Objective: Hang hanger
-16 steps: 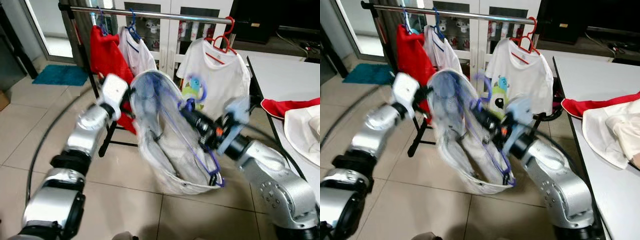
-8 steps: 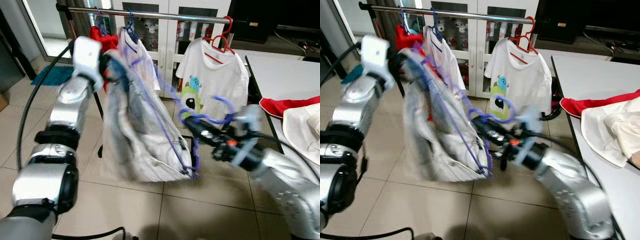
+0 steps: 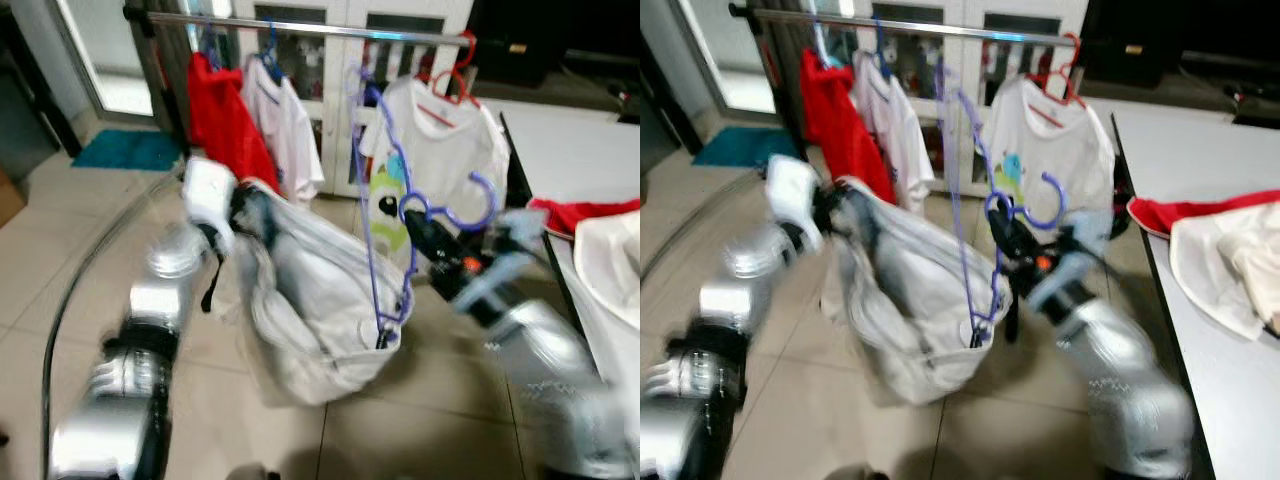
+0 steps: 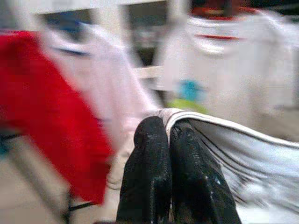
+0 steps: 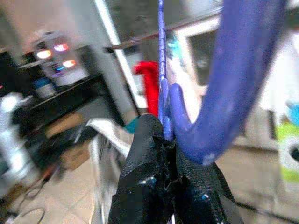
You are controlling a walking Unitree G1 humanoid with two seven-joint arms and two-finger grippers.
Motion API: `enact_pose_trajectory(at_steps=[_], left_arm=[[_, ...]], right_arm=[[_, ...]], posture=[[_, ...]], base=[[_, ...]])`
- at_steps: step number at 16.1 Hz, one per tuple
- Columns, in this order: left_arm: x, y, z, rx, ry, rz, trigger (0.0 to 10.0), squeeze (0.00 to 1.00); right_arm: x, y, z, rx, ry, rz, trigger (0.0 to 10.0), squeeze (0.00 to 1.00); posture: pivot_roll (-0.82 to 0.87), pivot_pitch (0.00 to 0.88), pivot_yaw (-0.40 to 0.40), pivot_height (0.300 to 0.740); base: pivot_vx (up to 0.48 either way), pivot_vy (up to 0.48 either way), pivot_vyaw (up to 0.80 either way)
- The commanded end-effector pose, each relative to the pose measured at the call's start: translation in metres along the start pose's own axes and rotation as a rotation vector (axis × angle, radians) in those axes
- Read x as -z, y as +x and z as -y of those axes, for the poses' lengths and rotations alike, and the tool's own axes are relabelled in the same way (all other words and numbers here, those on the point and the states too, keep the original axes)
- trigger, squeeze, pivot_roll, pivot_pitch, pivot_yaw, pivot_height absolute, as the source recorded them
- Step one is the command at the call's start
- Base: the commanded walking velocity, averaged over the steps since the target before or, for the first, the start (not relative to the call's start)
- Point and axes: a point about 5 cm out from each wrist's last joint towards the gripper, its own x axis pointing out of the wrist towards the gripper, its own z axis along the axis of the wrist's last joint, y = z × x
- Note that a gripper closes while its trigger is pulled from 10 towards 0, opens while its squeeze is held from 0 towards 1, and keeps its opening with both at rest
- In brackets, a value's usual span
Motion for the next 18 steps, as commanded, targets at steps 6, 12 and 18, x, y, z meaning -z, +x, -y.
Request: enact_pose_trajectory(at_steps=[6, 12, 18], left_arm=[[-0.027, -0.019, 0.034, 0.066, -0.145, 0.11, 0.0, 0.0], [-0.069, -0.043, -0.037, -0.199, -0.597, 0.45, 0.0, 0.0], [-0.054, -0.036, -0.026, -0.117, -0.591, 0.318, 0.0, 0.0]], right_arm=[[-0.018, 0.011, -0.002, 0.124, 0.149, 0.194, 10.0, 0.0], [-0.09, 0.0, 0.008, 0.14, 0.302, 0.649, 10.0, 0.0], [-0.114, 0.005, -0.001, 0.041, 0.426, 0.758, 10.0, 0.0]], posture=[[-0.12, 0.009, 0.031, 0.74], [-0.13, 0.019, 0.046, 0.74], [-0.14, 0.016, 0.051, 0.74]], base=[[0.0, 0.0, 0.0], [0.0, 0.0, 0.0], [0.0, 0.0, 0.0]])
